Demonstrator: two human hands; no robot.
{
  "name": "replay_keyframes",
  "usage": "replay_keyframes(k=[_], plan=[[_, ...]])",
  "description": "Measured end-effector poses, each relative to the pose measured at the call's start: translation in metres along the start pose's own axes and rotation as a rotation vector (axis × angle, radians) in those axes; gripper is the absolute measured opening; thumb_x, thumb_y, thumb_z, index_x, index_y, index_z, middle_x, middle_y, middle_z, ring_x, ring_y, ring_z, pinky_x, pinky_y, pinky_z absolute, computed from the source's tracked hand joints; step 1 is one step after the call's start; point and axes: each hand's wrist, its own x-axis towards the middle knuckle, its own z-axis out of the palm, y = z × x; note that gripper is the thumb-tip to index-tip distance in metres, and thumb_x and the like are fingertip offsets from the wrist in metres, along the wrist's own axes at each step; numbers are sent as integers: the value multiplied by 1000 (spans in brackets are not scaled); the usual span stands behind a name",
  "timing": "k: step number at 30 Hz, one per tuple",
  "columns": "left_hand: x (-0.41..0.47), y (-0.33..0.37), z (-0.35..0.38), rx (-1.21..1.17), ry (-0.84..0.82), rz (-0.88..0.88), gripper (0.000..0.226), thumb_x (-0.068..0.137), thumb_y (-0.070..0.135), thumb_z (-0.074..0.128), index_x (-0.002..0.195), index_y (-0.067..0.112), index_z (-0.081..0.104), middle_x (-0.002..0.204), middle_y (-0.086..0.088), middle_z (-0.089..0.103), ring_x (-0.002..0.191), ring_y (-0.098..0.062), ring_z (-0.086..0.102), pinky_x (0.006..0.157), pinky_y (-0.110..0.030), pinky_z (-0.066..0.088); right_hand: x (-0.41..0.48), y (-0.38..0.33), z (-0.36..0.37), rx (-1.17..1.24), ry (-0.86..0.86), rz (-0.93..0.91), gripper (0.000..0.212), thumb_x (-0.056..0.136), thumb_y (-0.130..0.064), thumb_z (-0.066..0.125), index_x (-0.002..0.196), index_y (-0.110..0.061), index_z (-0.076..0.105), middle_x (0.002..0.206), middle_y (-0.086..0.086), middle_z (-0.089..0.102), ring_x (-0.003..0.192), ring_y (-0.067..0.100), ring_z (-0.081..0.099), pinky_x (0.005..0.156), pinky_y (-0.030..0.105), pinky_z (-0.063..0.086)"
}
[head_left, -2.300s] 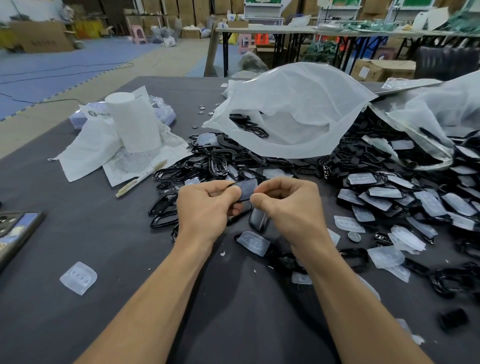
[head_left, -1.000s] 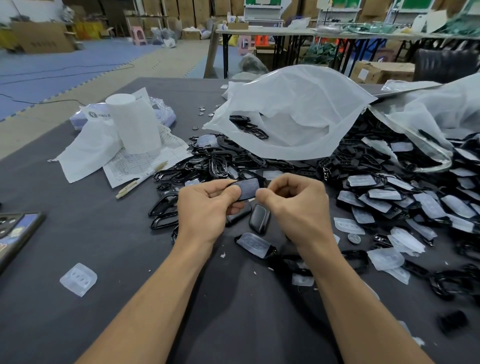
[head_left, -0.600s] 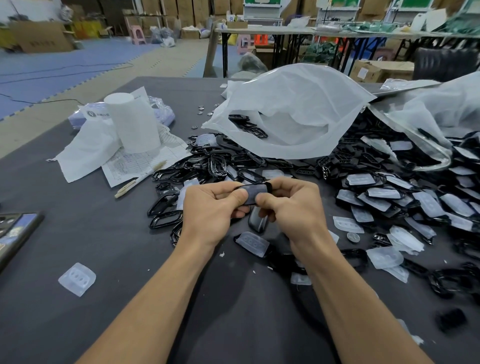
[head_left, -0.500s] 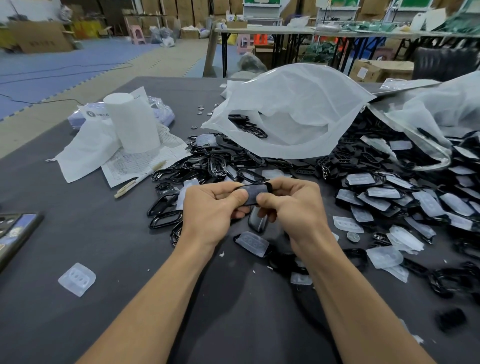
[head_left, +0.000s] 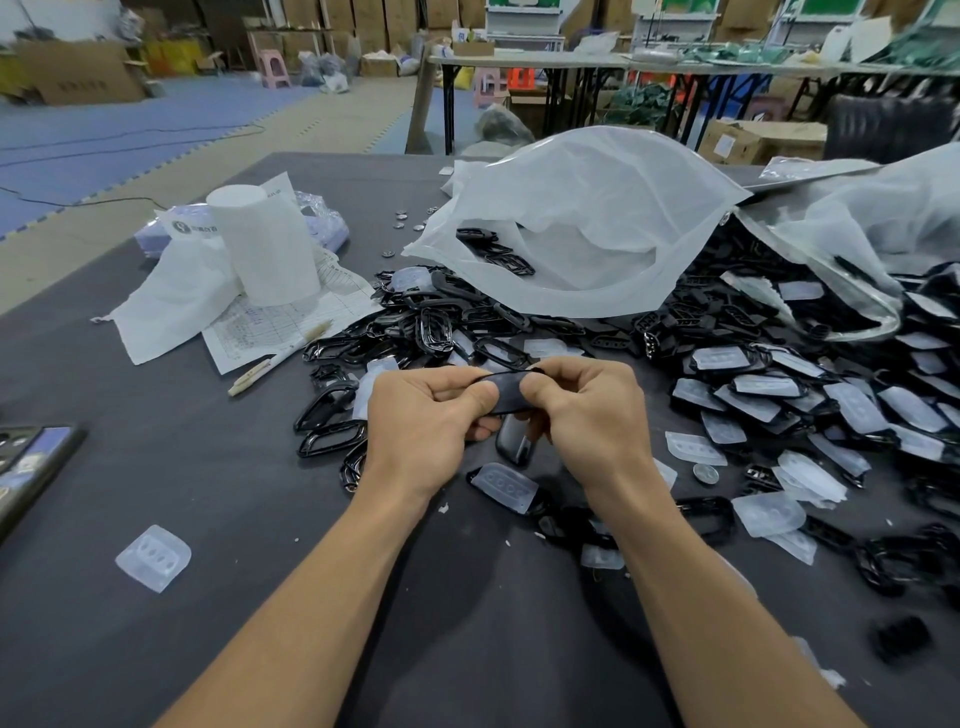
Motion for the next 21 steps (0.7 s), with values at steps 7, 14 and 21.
replay_keyframes(k=[7, 14, 21], plan=[[-2, -1, 3, 47, -24, 68, 41, 91, -1, 72, 80, 37, 84, 70, -6, 78, 54, -13, 67, 56, -22, 55, -1, 0, 2, -13, 19, 63, 12, 76, -27, 66, 71, -29, 76, 60, -3, 70, 56, 15, 61, 60, 37, 54], [0, -2, 3, 52, 72, -23, 32, 90, 0, 74, 75, 27, 84, 68, -9, 77, 56, -17, 70, 57, -26, 58, -4, -6, -9, -110, 32, -80, 37, 71, -14, 60, 96, -34, 80, 84, -21, 76, 81, -1, 70, 80, 19, 57], [-3, 8, 1, -61, 13, -104, 23, 92, 5, 72, 78, 18, 85, 71, -10, 77, 54, -13, 66, 53, -21, 53, -9, -9, -8, -412, -101, -333, 50, 72, -8, 80, 112, -38, 79, 107, -22, 71, 104, -5, 60, 87, 6, 43]])
